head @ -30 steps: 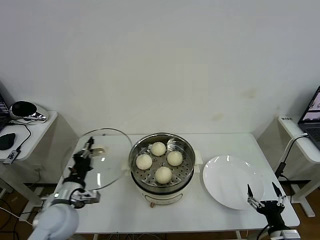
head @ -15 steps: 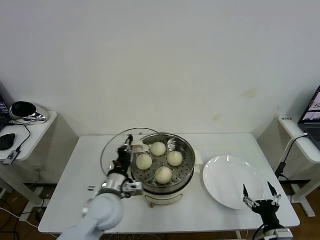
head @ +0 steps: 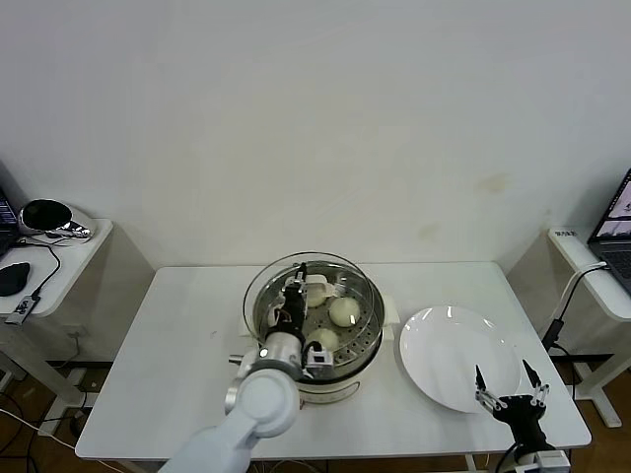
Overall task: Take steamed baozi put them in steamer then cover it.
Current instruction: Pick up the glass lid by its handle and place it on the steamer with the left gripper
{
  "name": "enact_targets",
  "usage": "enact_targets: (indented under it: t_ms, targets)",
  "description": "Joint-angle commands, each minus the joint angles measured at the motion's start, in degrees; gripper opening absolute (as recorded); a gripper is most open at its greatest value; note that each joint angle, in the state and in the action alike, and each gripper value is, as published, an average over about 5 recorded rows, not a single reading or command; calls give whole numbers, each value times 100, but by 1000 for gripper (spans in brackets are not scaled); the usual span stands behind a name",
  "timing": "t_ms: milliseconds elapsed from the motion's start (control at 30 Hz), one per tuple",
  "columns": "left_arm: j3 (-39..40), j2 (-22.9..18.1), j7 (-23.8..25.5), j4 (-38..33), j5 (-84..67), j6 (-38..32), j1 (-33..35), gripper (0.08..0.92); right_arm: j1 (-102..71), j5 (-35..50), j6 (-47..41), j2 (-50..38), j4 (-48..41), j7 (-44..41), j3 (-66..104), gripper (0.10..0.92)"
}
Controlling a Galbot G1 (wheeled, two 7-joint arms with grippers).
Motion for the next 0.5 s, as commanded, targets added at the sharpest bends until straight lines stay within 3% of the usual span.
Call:
enact_targets:
  t_ms: [33,500]
  targets:
    - [291,-317,122,339,351,63,-174,140,-17,-40,34,2,-39,13,-1,823]
    - [244,-372,45,426,487,-12,-15,140,-48,-63,51,18,-26,23,-29,823]
